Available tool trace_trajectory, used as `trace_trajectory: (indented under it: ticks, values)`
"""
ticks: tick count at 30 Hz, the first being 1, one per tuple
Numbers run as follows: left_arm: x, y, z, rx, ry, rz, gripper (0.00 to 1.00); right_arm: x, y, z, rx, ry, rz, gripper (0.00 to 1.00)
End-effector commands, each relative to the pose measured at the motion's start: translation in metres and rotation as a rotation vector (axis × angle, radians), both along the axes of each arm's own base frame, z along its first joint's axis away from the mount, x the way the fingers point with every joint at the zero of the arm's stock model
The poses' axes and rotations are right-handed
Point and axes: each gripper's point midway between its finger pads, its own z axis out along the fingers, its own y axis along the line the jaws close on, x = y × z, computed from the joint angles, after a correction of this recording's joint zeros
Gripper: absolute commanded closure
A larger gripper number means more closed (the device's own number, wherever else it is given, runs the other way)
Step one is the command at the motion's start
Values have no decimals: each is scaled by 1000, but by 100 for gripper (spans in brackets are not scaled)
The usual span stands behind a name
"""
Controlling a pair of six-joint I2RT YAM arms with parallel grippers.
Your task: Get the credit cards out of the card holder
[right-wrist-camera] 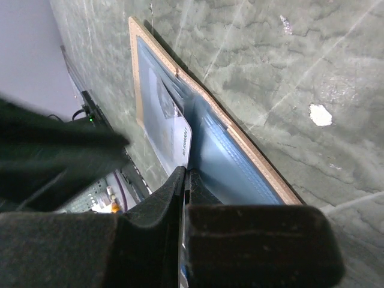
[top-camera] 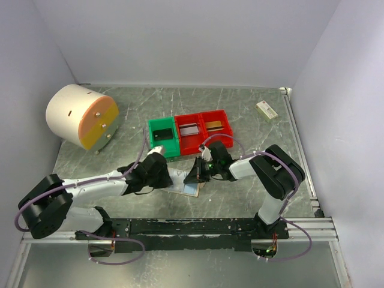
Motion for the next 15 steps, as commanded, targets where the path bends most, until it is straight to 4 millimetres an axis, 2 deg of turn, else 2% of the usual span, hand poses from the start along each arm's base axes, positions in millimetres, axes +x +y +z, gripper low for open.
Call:
trace_trajectory:
  ticks: [1,3,9,15]
  values:
    - [8,-39,62,-51,-151,-68,65,3,-6,-4,-38,-15,-14,100]
    - [13,-42,57,-30,-159,-70,65,5,-7,-6,-52,-19,-13,100]
    - [17,-27,18,149,-78,-22,69,5,-7,-6,-52,-19,-17,100]
    - [14,-19,6,158,-63,8,70,0,-13,-6,-61,-8,-44,100]
